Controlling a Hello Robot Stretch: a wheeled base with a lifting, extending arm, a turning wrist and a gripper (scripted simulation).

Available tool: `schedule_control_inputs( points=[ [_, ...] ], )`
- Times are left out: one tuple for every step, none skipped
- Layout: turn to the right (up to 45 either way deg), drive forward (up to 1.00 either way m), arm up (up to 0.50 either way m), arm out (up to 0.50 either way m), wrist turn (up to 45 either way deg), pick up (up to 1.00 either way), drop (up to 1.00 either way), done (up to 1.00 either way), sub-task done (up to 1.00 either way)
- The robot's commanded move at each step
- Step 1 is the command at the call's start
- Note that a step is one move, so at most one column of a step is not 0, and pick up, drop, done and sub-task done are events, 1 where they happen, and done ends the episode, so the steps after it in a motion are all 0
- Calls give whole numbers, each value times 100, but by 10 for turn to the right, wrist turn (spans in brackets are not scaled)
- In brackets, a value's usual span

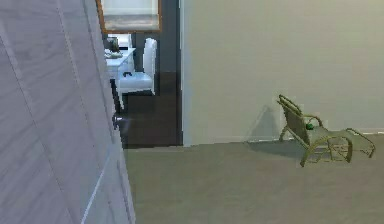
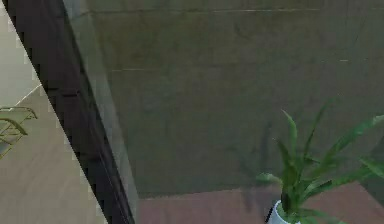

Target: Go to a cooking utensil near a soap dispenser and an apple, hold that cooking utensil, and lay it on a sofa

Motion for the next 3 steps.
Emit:
schedule_control_inputs(
  points=[
    [0, 100, 0, 0, 0, 0, 0, 0, 0],
    [-90, 0, 0, 0, 0, 0, 0, 0, 0],
    [0, 20, 0, 0, 0, 0, 0, 0, 0]
  ],
)
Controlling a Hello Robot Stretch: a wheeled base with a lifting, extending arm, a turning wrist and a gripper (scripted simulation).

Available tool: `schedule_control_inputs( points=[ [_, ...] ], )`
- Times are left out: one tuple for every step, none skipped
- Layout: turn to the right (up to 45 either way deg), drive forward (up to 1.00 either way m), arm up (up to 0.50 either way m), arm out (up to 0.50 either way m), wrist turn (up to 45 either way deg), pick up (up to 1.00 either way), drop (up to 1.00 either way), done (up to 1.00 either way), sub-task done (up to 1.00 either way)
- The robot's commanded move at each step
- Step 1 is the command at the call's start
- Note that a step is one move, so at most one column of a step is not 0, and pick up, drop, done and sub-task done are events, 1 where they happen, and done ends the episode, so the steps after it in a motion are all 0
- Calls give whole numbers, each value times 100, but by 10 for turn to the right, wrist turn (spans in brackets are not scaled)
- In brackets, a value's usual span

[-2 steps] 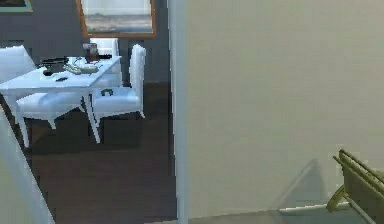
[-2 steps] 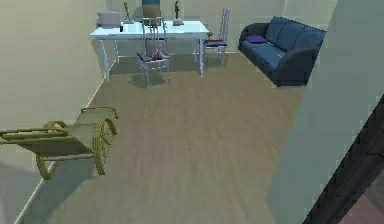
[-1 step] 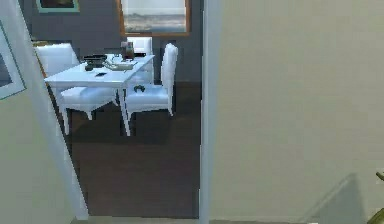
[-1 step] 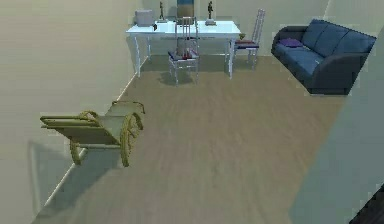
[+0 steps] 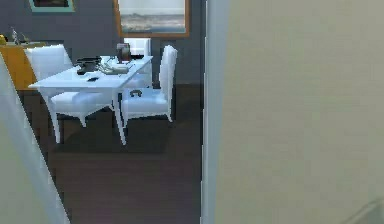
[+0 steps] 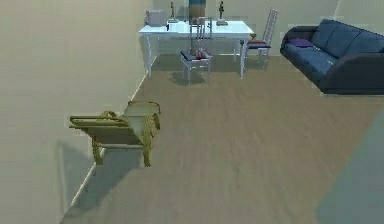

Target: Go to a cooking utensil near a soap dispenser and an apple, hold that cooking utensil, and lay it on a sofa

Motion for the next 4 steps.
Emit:
schedule_control_inputs(
  points=[
    [-150, 0, 0, 0, 0, 0, 0, 0, 0],
    [0, 100, 0, 0, 0, 0, 0, 0, 0],
    [-60, 0, 0, 0, 0, 0, 0, 0, 0],
    [0, 20, 0, 0, 0, 0, 0, 0, 0]
  ],
)
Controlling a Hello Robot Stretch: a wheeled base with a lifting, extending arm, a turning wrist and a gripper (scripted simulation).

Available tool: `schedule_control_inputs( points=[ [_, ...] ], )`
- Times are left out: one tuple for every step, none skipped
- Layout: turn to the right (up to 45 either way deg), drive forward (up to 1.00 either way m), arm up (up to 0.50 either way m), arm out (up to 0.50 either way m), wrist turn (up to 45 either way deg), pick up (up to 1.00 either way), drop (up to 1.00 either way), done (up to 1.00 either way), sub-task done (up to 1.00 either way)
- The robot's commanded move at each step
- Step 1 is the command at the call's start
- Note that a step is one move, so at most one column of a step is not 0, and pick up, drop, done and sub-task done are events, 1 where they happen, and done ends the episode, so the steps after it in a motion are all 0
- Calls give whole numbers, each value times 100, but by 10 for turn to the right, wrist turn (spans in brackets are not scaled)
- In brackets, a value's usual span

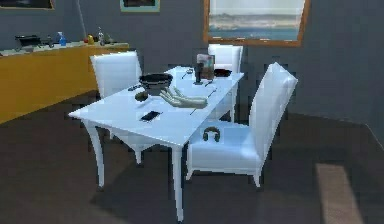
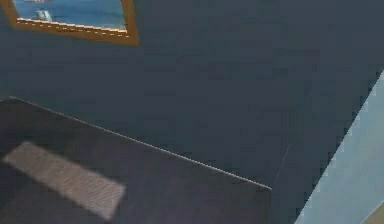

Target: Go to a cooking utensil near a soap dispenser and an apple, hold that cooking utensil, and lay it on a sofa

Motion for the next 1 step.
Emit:
schedule_control_inputs(
  points=[
    [-180, 0, 0, 0, 0, 0, 0, 0, 0]
  ],
)
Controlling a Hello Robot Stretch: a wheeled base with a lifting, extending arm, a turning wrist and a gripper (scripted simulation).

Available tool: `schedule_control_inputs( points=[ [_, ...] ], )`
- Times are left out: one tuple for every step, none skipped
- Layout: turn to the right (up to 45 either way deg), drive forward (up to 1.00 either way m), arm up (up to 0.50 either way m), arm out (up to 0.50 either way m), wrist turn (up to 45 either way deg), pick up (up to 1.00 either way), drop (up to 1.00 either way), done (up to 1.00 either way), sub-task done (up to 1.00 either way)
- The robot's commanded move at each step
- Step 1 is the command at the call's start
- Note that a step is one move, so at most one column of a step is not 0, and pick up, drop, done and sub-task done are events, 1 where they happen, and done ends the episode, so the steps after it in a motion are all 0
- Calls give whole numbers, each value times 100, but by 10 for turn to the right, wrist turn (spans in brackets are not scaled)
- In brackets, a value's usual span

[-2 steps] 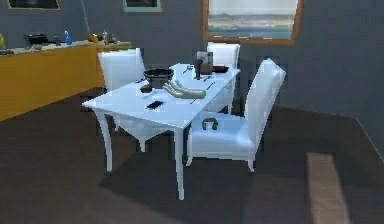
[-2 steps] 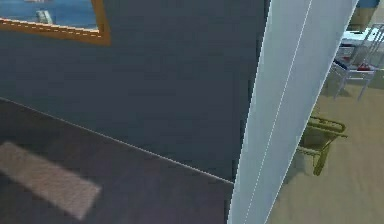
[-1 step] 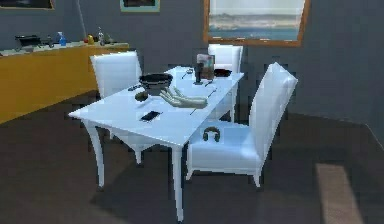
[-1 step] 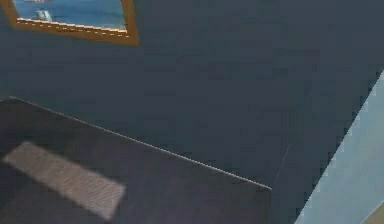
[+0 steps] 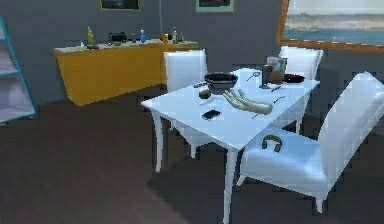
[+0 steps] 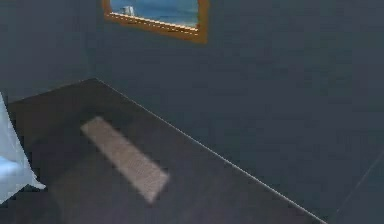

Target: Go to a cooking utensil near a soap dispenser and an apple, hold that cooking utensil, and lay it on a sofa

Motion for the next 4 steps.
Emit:
schedule_control_inputs(
  points=[
    [0, 45, 0, 0, 0, 0, 0, 0, 0],
    [-450, 0, 0, 0, 0, 0, 0, 0, 0],
    [0, 100, 0, 0, 0, 0, 0, 0, 0],
    [-30, 0, 0, 0, 0, 0, 0, 0, 0]
  ],
)
